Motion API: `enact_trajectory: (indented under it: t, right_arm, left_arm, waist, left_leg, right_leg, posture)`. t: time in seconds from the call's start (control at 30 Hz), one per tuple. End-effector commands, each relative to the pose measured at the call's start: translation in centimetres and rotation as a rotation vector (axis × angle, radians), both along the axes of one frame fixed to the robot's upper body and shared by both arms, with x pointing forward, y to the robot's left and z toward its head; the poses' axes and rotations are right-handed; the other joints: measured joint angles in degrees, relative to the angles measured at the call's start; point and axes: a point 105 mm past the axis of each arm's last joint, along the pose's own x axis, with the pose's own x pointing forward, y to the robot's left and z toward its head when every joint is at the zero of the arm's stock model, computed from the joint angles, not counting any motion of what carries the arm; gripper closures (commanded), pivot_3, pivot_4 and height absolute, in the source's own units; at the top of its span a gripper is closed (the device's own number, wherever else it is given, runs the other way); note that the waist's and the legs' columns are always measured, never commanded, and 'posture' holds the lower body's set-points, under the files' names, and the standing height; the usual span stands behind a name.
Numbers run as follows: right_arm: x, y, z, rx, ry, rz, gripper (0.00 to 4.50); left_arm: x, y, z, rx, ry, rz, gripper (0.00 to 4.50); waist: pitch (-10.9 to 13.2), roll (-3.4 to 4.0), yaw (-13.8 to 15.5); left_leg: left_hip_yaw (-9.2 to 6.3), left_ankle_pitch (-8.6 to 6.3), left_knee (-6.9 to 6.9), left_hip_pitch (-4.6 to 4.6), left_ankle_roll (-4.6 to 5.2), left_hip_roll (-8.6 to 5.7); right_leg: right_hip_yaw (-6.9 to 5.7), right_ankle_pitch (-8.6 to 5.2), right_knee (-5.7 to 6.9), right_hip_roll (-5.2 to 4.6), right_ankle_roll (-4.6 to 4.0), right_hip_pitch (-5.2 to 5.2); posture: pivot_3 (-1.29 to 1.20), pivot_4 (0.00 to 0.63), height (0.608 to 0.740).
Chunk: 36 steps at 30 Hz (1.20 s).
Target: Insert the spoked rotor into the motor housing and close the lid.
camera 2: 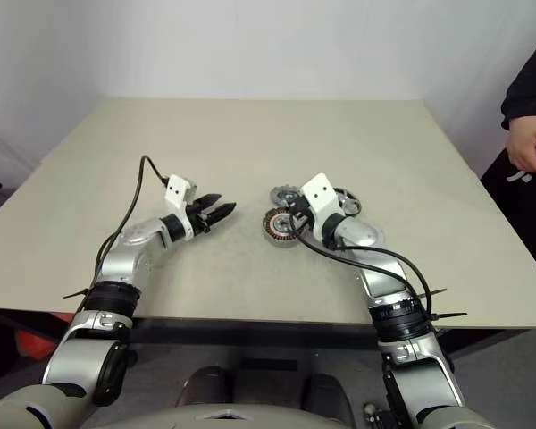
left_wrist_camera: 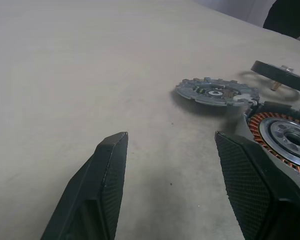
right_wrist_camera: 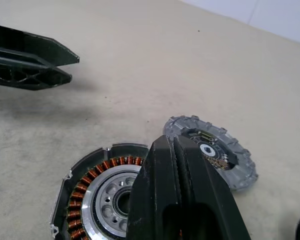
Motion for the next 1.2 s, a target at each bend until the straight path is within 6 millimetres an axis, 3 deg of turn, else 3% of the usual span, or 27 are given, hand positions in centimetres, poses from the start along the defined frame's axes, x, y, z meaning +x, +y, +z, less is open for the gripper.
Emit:
enact_trajectory:
  t: [0.03, 0.13, 0.3, 0.4, 0.53, 0.57, 0.63, 0.8, 1.2]
  right_arm:
    - [0.5, 0.0, 1.9, 0.066, -0.046, -0.033, 4.48]
    - [1.6, -2.1, 2.3, 0.149, -0.03, -0.174, 4.48]
    - [2.9, -8.2, 3.8, 0.414, 0.025, -0.453, 4.48]
    - [2.6, -11.7, 4.1, 0.533, 0.059, -0.597, 3.84]
    - [1.6, -14.6, 3.5, 0.723, 0.152, -0.746, 2.44]
    - [1.3, -14.7, 3.2, 0.79, 0.197, -0.75, 2.14]
    - [0.6, -14.2, 2.5, 0.981, 0.319, -0.745, 2.14]
    - [-0.1, -13.0, 0.5, 1.219, 0.522, -0.757, 2.14]
    - [0.6, -10.9, -2.2, 1.256, 0.683, -0.809, 2.14]
  left_arm:
    - [0.4, -0.4, 1.6, -0.004, -0.056, -0.013, 1.56]
    - [0.4, -0.3, 1.5, -0.003, -0.055, -0.014, 1.56]
    - [0.4, -0.5, 1.4, -0.003, -0.051, -0.019, 1.56]
    - [0.5, -0.8, 1.4, -0.004, -0.05, -0.027, 1.56]
    - [0.6, -1.1, 1.4, -0.004, -0.048, -0.038, 1.56]
    - [0.6, -1.1, 1.3, -0.004, -0.048, -0.04, 1.56]
    - [0.7, -1.2, 1.3, -0.002, -0.047, -0.046, 1.56]
    - [0.8, -1.5, 1.2, 0.004, -0.047, -0.055, 1.56]
    - [0.7, -0.4, 1.3, 0.024, -0.054, -0.033, 1.56]
  waist:
    - [0.0, 0.0, 0.0]
    - [0.0, 0.0, 0.0]
    - [0.0, 0.0, 0.2]
    - [0.0, 0.0, 0.1]
    - [0.0, 0.03, 0.1]
    - [0.0, 0.03, 0.0]
    - [0.0, 0.04, -0.1]
    - [0.0, 0.13, 0.1]
    - [0.0, 0.16, 0.1]
  left_leg:
    - [0.0, 0.0, 0.0, 0.0, 0.0, 0.0]
    - [0.0, 0.0, -0.01, 0.0, 0.0, 0.01]
    - [0.0, 0.02, 0.0, -0.04, -0.03, -0.07]
    - [0.0, 0.02, 0.0, -0.03, -0.04, -0.06]
    - [0.01, 0.04, -0.02, -0.02, -0.07, -0.06]
    - [0.02, 0.05, -0.03, -0.01, -0.08, -0.06]
    - [0.04, 0.06, -0.04, 0.03, -0.11, -0.06]
    - [0.06, 0.2, -0.27, 0.18, -0.34, -0.05]
    - [0.05, 0.24, -0.35, -0.01, -0.41, -0.07]
  right_leg:
    - [0.0, 0.0, 0.0, 0.0, 0.0, 0.0]
    - [0.0, 0.0, 0.01, 0.01, 0.0, -0.01]
    - [0.01, 0.0, 0.0, -0.06, 0.0, -0.01]
    - [0.01, 0.0, 0.0, -0.05, 0.0, -0.01]
    - [0.0, 0.0, 0.0, 0.0, 0.0, -0.03]
    - [0.01, 0.0, 0.0, 0.0, 0.0, -0.04]
    - [0.01, 0.0, 0.01, 0.02, 0.0, -0.05]
    - [0.03, -0.01, 0.01, 0.02, 0.01, -0.06]
    - [0.02, -0.01, -0.01, 0.0, 0.03, -0.24]
  posture:
    - [0.0, 0.0, 0.74]
    - [0.0, 0.0, 0.74]
    - [0.0, 0.0, 0.74]
    - [0.0, 0.0, 0.74]
    - [0.0, 0.0, 0.74]
    - [0.0, 0.0, 0.74]
    - [0.0, 0.0, 0.74]
    - [0.0, 0.0, 0.74]
    - [0.0, 0.0, 0.74]
